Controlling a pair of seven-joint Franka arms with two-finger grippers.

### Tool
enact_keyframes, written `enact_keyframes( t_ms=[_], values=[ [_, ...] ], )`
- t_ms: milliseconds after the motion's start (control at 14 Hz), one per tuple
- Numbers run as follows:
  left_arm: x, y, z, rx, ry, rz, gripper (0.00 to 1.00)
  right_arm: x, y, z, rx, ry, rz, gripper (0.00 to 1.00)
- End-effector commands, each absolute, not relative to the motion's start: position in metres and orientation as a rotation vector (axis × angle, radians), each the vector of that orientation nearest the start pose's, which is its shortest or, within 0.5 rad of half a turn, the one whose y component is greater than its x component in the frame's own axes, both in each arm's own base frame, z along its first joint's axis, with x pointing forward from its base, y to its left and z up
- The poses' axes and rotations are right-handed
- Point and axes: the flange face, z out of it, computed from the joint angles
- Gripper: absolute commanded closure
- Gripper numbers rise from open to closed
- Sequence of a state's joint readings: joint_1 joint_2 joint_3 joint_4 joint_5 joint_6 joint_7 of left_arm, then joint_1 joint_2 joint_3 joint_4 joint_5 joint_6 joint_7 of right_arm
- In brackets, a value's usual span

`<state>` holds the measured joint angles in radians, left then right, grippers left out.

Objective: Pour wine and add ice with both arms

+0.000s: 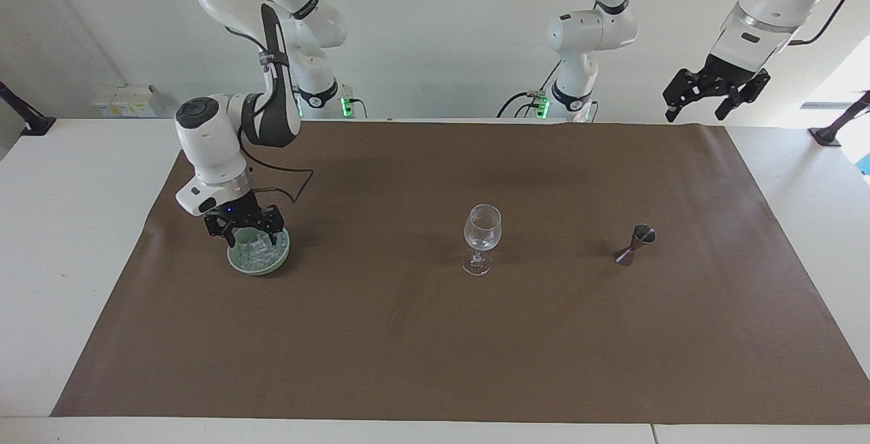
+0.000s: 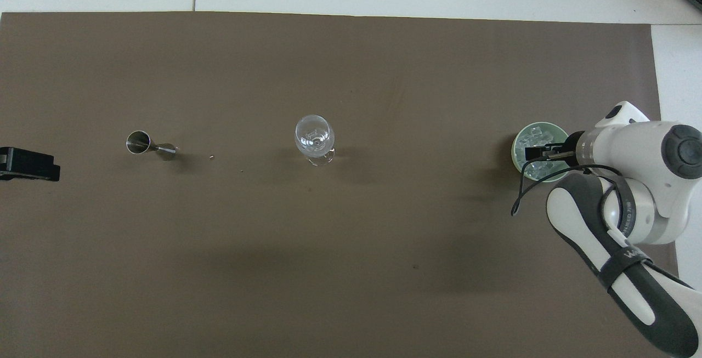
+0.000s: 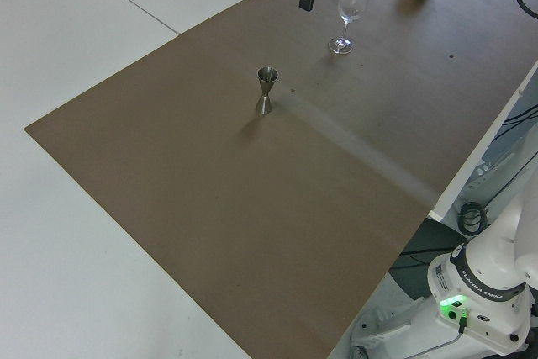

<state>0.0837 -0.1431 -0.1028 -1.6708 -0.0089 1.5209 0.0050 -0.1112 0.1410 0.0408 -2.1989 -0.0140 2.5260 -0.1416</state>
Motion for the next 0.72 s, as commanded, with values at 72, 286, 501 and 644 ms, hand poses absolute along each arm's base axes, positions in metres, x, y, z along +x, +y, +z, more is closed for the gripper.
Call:
enact_keyframes(
  t_ms=[72,286,501,644],
  values=[
    [0.5010,-0.0162,0.6470,-3.152,0.062,-0.023,0.00,0.5519,-0.0442,0.3347,-3.146,-0.156,-0.330,0.12],
    [0.5014,-0.0171,0.6480,-3.153,0.057,-0.030,0.00,0.5551,-0.0427,0.3370,-3.144,-0.155,-0.376,0.14],
    [0.5002,-0.0179,0.6470,-3.154,0.050,-0.013,0.00,0.5546,-0.0435,0.3363,-3.144,-0.158,-0.374,0.21],
    [0.5004,-0.0118,0.6470,-3.154,0.031,-0.013,0.00,0.5546,-0.0435,0.3363,-3.144,-0.158,-0.373,0.29]
  ],
)
